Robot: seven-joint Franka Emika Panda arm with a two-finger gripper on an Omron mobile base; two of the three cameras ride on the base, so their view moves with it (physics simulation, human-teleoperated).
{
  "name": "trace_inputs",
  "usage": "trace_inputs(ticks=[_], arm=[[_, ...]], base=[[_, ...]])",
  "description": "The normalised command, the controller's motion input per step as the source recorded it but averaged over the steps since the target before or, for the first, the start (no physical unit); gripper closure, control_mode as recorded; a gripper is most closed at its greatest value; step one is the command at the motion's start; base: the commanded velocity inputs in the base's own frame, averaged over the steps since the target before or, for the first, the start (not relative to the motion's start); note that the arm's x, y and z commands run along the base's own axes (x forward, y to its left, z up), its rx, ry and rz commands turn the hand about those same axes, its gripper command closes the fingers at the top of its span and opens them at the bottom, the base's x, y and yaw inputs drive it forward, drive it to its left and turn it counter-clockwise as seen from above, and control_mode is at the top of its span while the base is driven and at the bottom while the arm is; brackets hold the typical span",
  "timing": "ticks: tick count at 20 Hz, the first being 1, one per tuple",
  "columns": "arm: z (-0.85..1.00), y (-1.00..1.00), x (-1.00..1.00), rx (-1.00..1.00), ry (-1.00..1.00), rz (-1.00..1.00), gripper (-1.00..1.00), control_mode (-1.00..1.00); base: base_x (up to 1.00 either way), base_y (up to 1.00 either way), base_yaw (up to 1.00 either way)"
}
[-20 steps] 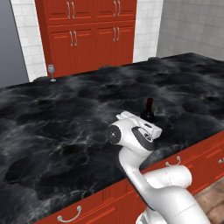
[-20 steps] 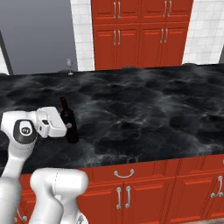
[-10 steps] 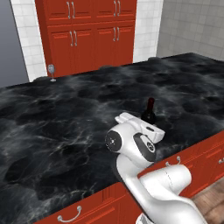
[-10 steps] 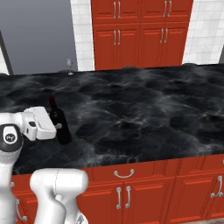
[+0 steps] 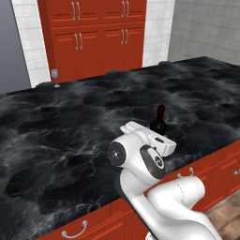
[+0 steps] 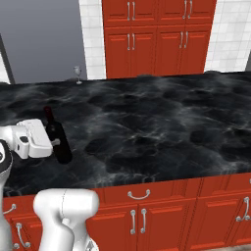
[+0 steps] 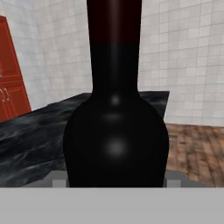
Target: There is a wine glass and glass cup on the dining counter. Place the wine bottle next to the wine glass and the juice bottle next to the glass cup.
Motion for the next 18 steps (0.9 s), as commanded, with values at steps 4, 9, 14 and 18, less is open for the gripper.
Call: trace_inputs(ticks=[4,9,14,18], arm=[[0.00,0.00,0.00,0.00,0.00,0.00,1.00,-1.00],[0.00,0.00,0.00,0.00,0.00,0.00,1.00,-1.00],[0.00,0.00,0.00,0.00,0.00,0.00,1.00,-1.00],[0.00,0.00,0.00,0.00,0.00,0.00,1.00,1.00]], base=[[0.00,0.00,0.00],[0.00,0.00,0.00],[0.00,0.00,0.00],[-0.02,0.00,0.00]])
